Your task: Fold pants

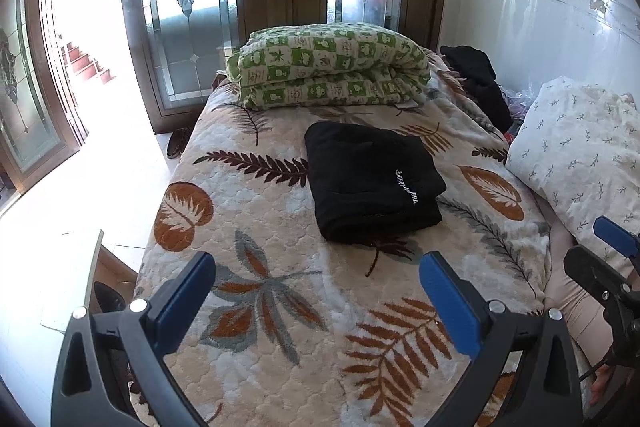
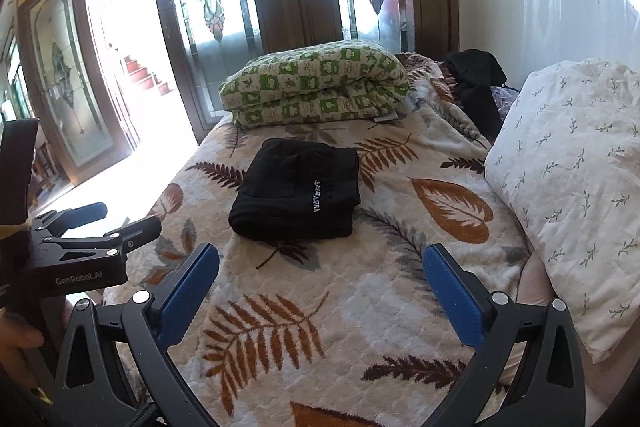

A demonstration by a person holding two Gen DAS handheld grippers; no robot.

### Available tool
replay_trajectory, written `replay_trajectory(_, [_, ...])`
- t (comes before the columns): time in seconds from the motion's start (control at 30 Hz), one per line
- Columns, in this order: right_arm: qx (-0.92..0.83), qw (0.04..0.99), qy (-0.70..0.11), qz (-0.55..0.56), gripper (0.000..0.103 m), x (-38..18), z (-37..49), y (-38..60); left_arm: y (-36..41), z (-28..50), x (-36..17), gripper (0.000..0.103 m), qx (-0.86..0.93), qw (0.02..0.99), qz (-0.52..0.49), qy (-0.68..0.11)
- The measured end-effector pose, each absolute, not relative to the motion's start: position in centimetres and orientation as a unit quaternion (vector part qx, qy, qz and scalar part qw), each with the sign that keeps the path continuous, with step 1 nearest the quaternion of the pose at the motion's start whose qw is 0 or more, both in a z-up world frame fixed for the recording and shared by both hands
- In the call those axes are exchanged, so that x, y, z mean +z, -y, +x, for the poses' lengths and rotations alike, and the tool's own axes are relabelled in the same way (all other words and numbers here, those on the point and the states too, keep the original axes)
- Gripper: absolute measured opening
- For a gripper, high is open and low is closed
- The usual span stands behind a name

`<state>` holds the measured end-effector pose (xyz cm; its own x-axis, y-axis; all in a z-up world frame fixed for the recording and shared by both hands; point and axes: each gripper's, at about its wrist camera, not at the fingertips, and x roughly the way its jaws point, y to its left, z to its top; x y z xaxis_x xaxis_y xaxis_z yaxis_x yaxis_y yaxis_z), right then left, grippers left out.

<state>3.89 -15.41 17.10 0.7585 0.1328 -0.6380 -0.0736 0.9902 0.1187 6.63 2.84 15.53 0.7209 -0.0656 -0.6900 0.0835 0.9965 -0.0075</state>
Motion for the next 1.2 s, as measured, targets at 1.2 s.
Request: replay_trajectory(1.2, [0.059, 0.942, -0.329, 0.044, 0.103, 18.8, 3.5, 15.0, -1.5, 6.8, 16.3, 0.103, -0.044, 0.918, 0.025, -0.393])
